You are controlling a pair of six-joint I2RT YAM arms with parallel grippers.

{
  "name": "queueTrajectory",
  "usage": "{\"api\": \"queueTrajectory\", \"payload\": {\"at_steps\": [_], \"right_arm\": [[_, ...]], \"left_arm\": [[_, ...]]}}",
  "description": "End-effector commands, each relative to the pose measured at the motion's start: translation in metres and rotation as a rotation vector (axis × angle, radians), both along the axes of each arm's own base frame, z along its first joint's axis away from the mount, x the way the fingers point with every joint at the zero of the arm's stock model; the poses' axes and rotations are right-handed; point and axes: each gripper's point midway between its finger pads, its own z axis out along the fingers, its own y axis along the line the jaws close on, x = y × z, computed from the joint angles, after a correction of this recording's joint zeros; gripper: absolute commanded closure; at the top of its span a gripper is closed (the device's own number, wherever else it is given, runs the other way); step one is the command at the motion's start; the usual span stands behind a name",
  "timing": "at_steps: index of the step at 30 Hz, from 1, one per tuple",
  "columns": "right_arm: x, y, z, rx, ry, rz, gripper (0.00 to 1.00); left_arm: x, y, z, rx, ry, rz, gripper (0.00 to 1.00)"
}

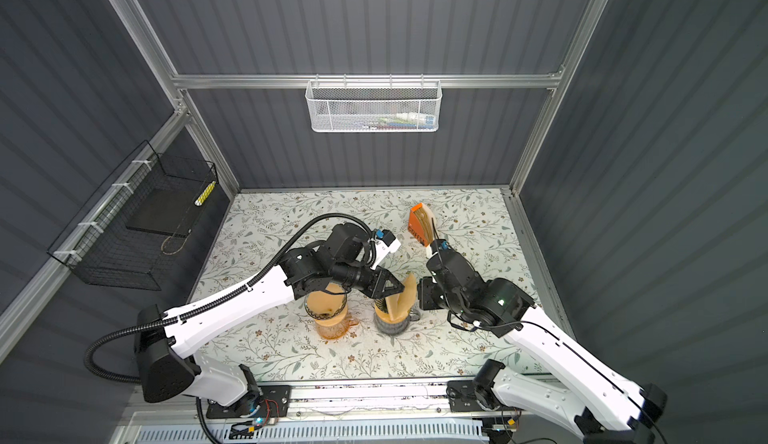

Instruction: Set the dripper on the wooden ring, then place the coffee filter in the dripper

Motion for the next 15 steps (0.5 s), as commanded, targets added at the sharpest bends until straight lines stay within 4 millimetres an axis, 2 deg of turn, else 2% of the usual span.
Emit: {"api": "queueTrajectory", "payload": {"at_steps": [1,6,15], "right_arm": [[-0.005,-0.008,-0.012,0.022,0.038,-0.011,0.79],[-0.006,0.000,-0.017,0.067,0.055,0.015,0.79],[-0.003,0.014,-0.023,0.066,0.083,0.069,0.78]], "left_arm": [[-0.008,-0.009,0.015,-0.008,-0.033,-0.046,0.78],[-0.012,-0.014,0.005,0.045,-0.044,-0.056,0.78],[0.002,-0.005,-0.018,0.142,-0.072,0.009,0.79]]}}
